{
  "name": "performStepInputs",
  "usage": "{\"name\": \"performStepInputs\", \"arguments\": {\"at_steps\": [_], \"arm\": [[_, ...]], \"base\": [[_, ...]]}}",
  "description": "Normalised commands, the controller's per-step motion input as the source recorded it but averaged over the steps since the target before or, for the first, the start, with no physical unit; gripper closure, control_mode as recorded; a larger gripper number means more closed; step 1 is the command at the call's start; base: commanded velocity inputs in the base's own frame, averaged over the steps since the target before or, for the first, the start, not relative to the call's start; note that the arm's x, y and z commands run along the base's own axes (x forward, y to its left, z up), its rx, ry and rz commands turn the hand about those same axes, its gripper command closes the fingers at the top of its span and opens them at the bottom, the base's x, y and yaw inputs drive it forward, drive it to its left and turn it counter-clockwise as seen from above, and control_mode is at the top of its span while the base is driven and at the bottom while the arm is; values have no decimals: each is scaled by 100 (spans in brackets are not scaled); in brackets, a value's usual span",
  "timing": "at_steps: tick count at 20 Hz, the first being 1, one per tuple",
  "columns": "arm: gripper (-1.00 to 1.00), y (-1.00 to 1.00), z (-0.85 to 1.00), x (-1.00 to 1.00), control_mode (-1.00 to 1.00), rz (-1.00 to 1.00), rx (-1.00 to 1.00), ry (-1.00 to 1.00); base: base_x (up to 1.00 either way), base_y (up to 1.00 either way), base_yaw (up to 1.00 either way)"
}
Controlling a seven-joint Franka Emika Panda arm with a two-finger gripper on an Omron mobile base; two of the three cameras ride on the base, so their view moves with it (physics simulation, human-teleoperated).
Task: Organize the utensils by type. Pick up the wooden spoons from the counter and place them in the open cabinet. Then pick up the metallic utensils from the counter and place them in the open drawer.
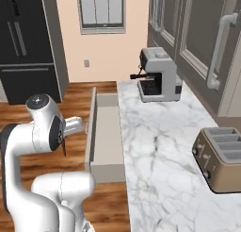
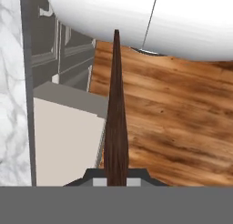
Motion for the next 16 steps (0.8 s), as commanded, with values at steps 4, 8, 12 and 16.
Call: {"name": "performStepInputs", "arguments": {"at_steps": [4, 8, 12, 16], "arm": [[100, 0, 0, 0, 100, 0, 0, 0], [100, 0, 6, 0, -100, -4, 0, -3], [100, 0, 18, 16, -100, -17, 0, -5], [100, -20, 4, 30, -100, -10, 1, 0]], "base": [[41, 0, -15], [0, 0, -10], [0, 0, 0], [0, 0, 0]]}}
